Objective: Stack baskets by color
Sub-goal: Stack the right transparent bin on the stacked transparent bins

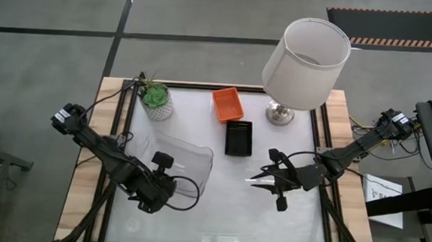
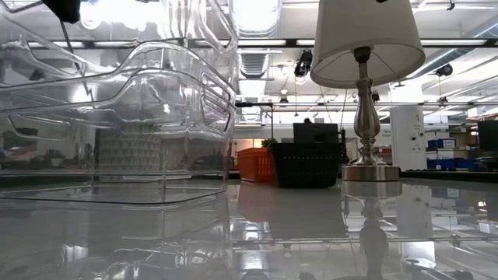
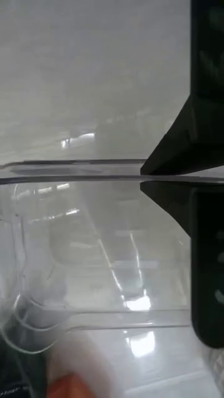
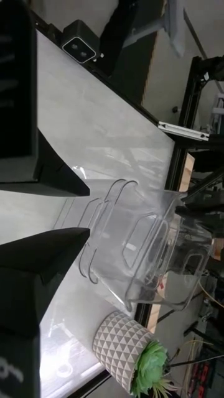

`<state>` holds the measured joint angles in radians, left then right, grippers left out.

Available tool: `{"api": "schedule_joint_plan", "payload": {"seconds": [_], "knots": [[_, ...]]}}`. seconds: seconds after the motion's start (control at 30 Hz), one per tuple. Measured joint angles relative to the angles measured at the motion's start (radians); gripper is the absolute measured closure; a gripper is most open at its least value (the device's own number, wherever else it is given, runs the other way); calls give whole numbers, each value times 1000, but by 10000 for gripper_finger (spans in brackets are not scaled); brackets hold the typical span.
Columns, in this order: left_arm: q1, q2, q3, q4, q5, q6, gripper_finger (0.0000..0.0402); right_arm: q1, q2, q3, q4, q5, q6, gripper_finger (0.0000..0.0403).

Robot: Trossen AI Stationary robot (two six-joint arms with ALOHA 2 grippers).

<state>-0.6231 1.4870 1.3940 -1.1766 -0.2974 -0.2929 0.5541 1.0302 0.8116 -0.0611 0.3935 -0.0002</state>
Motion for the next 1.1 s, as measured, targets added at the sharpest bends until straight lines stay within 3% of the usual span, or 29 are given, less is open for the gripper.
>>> {"api": "schedule_joint_plan", "payload": {"seconds": [0.7,1.1], "knots": [[1,2,-29,41,-7,-69,398,0,0,0,0,0,2,317],[1,2,-28,44,-7,-68,300,0,0,0,0,-1,16,305]]}}
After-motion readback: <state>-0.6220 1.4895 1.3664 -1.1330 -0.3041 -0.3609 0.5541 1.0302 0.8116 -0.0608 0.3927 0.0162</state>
